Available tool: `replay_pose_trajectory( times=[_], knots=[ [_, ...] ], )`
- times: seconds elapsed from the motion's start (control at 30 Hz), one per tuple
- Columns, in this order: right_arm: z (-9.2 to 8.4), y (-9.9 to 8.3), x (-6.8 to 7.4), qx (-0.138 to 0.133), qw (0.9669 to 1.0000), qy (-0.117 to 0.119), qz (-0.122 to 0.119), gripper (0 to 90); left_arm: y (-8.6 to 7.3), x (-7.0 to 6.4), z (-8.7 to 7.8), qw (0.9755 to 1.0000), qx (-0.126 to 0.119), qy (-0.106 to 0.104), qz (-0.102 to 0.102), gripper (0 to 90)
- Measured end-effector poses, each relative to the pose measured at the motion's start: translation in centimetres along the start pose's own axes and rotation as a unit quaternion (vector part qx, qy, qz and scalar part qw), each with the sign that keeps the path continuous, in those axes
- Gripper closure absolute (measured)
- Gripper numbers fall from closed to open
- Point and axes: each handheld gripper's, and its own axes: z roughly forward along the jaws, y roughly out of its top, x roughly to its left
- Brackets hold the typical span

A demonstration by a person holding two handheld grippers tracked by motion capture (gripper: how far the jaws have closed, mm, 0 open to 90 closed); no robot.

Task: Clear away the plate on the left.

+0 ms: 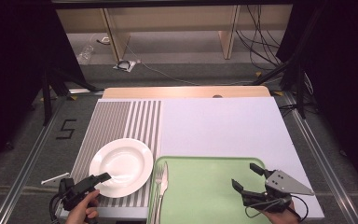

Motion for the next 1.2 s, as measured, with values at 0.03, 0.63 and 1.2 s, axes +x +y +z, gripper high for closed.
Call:
replay_pose_trajectory(
  times=[0.03, 0.63, 1.2],
  knots=[
    [0.0, 0.0, 0.0, 0.001, 1.0000, 0.000, 0.000, 19.7, 0.0, 0.1, 0.1, 1.0000, 0.001, -0.003, -0.004, 29.2],
    [0.1, 0.0, 0.0, 0.001, 1.0000, 0.001, -0.001, 19.7, -0.5, 0.7, 0.6, 0.9992, -0.013, 0.001, -0.037, 51.6],
    [0.1, 0.0, 0.1, 0.000, 1.0000, 0.002, -0.003, 19.8, -0.6, 1.2, 1.4, 0.9982, -0.010, 0.008, -0.058, 68.7]
  ],
)
